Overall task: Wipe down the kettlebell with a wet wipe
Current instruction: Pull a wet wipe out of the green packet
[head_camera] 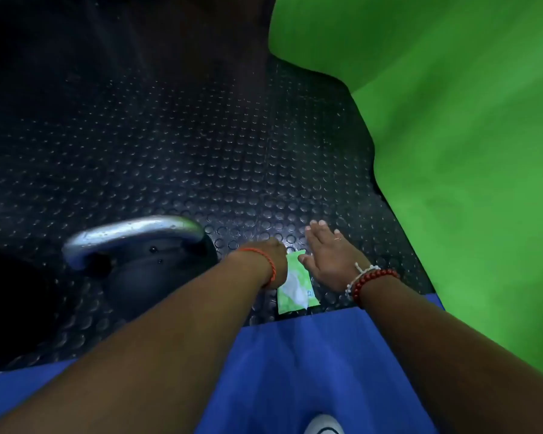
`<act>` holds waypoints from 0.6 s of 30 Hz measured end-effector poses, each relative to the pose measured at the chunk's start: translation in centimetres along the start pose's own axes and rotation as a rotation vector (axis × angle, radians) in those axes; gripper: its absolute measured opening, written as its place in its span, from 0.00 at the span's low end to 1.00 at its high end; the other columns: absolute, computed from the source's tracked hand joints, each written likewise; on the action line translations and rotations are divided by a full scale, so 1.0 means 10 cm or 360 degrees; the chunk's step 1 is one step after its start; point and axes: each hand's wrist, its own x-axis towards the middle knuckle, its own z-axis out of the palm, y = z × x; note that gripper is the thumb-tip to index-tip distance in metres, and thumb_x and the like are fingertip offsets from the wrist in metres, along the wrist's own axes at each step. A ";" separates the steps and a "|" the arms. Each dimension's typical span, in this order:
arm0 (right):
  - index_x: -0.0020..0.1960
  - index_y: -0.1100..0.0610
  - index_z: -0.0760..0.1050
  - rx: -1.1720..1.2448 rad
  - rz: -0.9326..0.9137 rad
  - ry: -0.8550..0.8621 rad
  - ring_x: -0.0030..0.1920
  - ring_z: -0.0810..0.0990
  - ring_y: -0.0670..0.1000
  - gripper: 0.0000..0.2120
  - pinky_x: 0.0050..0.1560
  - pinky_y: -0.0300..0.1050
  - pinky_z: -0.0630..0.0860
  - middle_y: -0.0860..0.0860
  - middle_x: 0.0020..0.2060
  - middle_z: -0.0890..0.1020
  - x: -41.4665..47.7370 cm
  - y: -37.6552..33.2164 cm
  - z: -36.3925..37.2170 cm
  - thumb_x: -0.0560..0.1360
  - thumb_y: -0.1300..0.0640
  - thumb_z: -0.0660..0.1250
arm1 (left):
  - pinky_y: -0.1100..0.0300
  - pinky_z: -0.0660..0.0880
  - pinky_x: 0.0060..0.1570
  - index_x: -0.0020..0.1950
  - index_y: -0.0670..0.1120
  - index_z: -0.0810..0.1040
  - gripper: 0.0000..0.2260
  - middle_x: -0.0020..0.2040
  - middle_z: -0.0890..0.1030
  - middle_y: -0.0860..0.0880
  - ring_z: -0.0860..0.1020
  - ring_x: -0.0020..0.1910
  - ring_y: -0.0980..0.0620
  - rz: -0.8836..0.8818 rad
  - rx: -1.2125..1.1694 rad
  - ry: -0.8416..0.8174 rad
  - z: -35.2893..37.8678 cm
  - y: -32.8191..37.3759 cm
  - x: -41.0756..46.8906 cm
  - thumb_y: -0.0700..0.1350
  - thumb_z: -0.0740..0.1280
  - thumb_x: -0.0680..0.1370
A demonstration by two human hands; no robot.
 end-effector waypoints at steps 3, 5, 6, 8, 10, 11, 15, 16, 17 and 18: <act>0.77 0.61 0.48 -0.0039 0.0000 -0.0020 0.77 0.46 0.54 0.31 0.74 0.50 0.46 0.55 0.77 0.50 0.02 0.05 0.24 0.81 0.45 0.52 | 0.49 0.67 0.65 0.72 0.44 0.61 0.23 0.71 0.63 0.45 0.65 0.69 0.42 -0.0004 -0.0107 -0.0034 0.25 0.00 0.09 0.48 0.59 0.79; 0.77 0.61 0.49 -0.0016 -0.0007 -0.0089 0.76 0.48 0.54 0.31 0.75 0.50 0.47 0.55 0.77 0.52 0.02 0.08 0.43 0.80 0.46 0.53 | 0.50 0.66 0.64 0.73 0.45 0.60 0.23 0.71 0.63 0.46 0.65 0.69 0.43 0.0005 -0.0163 -0.0031 0.44 -0.01 0.16 0.51 0.58 0.80; 0.77 0.61 0.50 -0.0014 -0.0005 -0.0120 0.76 0.49 0.54 0.31 0.75 0.50 0.47 0.55 0.76 0.52 0.02 0.08 0.52 0.80 0.46 0.54 | 0.50 0.65 0.65 0.74 0.45 0.58 0.25 0.72 0.62 0.46 0.65 0.69 0.43 0.0018 -0.0198 -0.0016 0.52 -0.01 0.20 0.52 0.57 0.80; 0.76 0.60 0.51 -0.0010 0.0006 -0.0174 0.76 0.51 0.53 0.31 0.75 0.50 0.48 0.55 0.76 0.54 0.03 0.09 0.64 0.80 0.47 0.55 | 0.50 0.64 0.67 0.77 0.46 0.51 0.29 0.75 0.56 0.48 0.62 0.71 0.44 0.0026 -0.0273 0.0041 0.66 -0.04 0.27 0.52 0.58 0.80; 0.75 0.60 0.56 -0.0024 0.0010 -0.0199 0.75 0.56 0.54 0.29 0.74 0.49 0.50 0.55 0.74 0.60 0.05 0.09 0.77 0.79 0.47 0.56 | 0.51 0.64 0.67 0.78 0.48 0.48 0.31 0.77 0.52 0.50 0.62 0.71 0.44 0.0046 -0.0324 0.0100 0.77 -0.07 0.33 0.51 0.59 0.79; 0.73 0.59 0.60 -0.0037 0.0020 -0.0201 0.73 0.60 0.55 0.27 0.73 0.49 0.53 0.54 0.72 0.64 0.06 0.09 0.83 0.79 0.47 0.57 | 0.52 0.64 0.66 0.78 0.49 0.47 0.32 0.77 0.52 0.50 0.63 0.71 0.44 0.0054 -0.0342 0.0126 0.82 -0.07 0.35 0.51 0.60 0.79; 0.62 0.55 0.73 -0.0065 0.0116 -0.0152 0.62 0.74 0.54 0.19 0.69 0.52 0.63 0.52 0.60 0.74 0.12 0.02 0.97 0.78 0.45 0.58 | 0.50 0.66 0.66 0.78 0.52 0.48 0.35 0.76 0.53 0.48 0.63 0.71 0.44 0.0061 -0.0325 0.0178 0.95 -0.12 0.44 0.52 0.64 0.77; 0.60 0.55 0.74 -0.0076 0.0141 -0.0137 0.59 0.76 0.54 0.18 0.69 0.52 0.62 0.52 0.59 0.75 0.14 -0.01 0.99 0.78 0.45 0.58 | 0.50 0.66 0.65 0.78 0.52 0.49 0.35 0.76 0.54 0.48 0.63 0.71 0.44 0.0060 -0.0334 0.0175 0.97 -0.13 0.45 0.52 0.65 0.77; 0.58 0.54 0.75 -0.0099 0.0165 -0.0117 0.57 0.77 0.54 0.17 0.69 0.53 0.61 0.52 0.58 0.75 0.17 -0.03 1.00 0.78 0.45 0.58 | 0.50 0.67 0.65 0.78 0.52 0.49 0.35 0.76 0.54 0.48 0.63 0.70 0.44 0.0065 -0.0338 0.0193 1.00 -0.14 0.47 0.52 0.65 0.76; 0.57 0.54 0.76 -0.0111 0.0193 -0.0088 0.56 0.77 0.53 0.17 0.69 0.54 0.60 0.52 0.58 0.75 0.20 -0.04 1.01 0.78 0.45 0.58 | 0.49 0.67 0.64 0.77 0.52 0.50 0.35 0.75 0.54 0.48 0.64 0.70 0.44 0.0068 -0.0352 0.0214 1.02 -0.14 0.50 0.53 0.65 0.76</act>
